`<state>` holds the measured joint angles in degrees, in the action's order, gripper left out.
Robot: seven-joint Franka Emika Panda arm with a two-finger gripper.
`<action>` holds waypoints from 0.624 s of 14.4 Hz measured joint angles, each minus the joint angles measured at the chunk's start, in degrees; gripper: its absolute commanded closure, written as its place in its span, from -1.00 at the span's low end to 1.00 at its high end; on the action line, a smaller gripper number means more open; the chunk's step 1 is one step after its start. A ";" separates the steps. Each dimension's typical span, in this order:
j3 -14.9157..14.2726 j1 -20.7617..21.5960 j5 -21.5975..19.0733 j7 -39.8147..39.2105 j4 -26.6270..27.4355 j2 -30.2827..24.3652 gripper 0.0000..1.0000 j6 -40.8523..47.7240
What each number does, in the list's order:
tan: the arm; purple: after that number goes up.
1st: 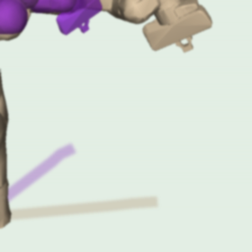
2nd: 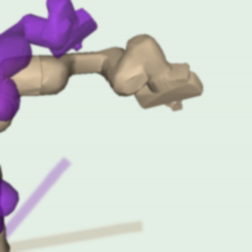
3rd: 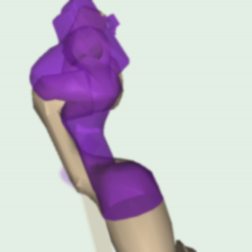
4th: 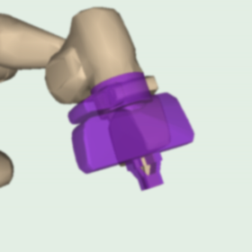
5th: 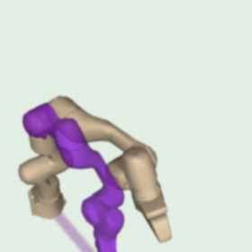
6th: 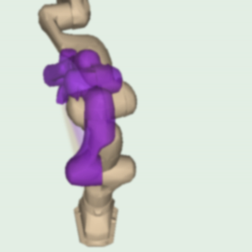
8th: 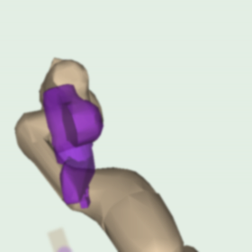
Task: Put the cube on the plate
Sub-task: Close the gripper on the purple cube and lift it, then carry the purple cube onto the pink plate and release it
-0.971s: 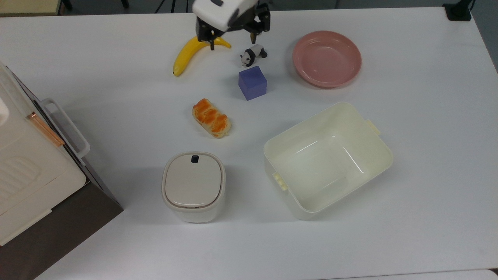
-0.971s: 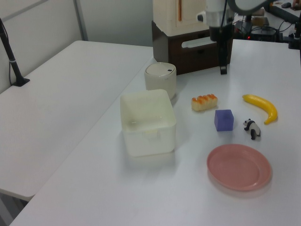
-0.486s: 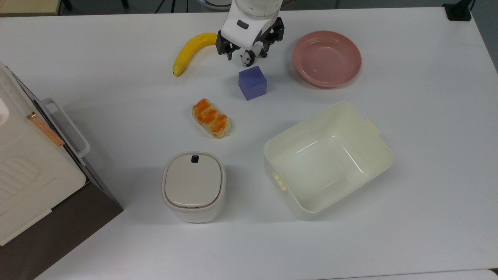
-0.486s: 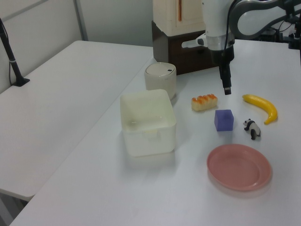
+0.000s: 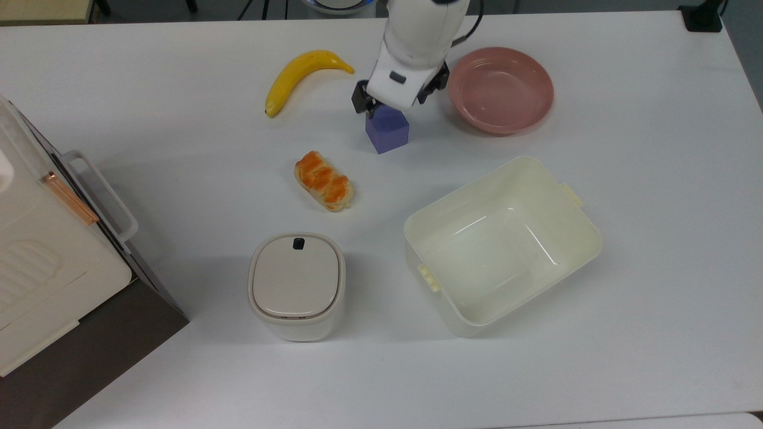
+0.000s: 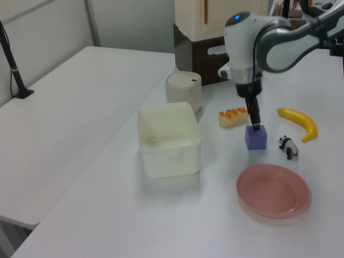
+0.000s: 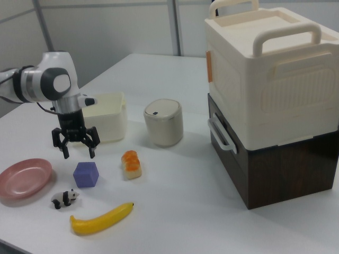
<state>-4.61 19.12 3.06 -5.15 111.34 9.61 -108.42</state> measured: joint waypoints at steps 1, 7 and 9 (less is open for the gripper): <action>-0.01 -0.01 0.00 0.00 0.02 1.32 -1.00 -0.63; -0.01 -0.02 1.01 0.00 -0.04 5.53 0.23 -2.64; -0.01 0.04 1.26 0.00 -0.31 5.60 0.31 -2.65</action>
<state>-4.62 19.16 4.32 -5.15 111.03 15.21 -111.07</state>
